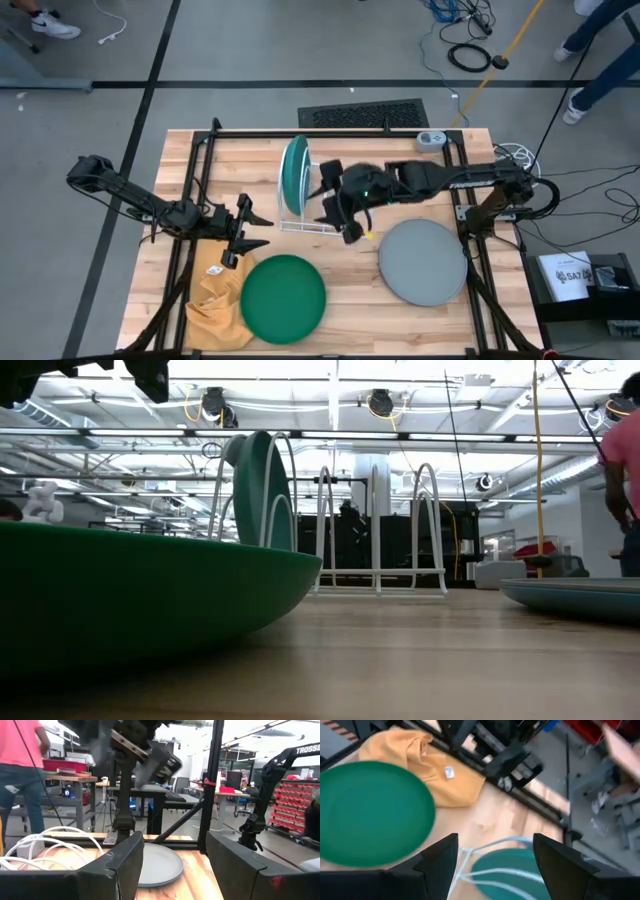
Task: Sort dishes
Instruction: Put the green plate in the white dish rack
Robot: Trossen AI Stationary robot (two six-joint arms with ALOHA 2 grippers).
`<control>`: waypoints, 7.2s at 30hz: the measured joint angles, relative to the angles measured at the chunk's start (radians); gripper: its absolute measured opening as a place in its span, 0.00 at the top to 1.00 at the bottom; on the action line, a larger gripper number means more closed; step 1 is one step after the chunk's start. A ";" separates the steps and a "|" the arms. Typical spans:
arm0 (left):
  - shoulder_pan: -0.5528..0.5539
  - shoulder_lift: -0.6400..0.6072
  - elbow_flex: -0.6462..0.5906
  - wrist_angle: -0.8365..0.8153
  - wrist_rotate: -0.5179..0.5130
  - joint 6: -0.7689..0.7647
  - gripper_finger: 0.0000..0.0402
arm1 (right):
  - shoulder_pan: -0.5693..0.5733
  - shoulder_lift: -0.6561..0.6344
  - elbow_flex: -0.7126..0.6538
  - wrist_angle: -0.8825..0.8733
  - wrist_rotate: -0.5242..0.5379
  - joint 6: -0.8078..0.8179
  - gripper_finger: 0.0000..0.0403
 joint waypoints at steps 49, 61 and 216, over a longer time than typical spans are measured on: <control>-0.057 0.000 0.000 -0.001 0.011 -0.027 0.46 | 0.224 0.521 -0.001 -0.014 0.328 1.223 0.38; -0.124 0.000 0.000 0.004 0.010 -0.027 0.46 | 0.194 0.521 -0.001 -0.051 0.295 1.198 0.38; -0.131 0.003 0.000 0.263 -0.106 0.165 0.46 | -0.730 0.154 0.001 0.756 -1.191 -0.390 1.00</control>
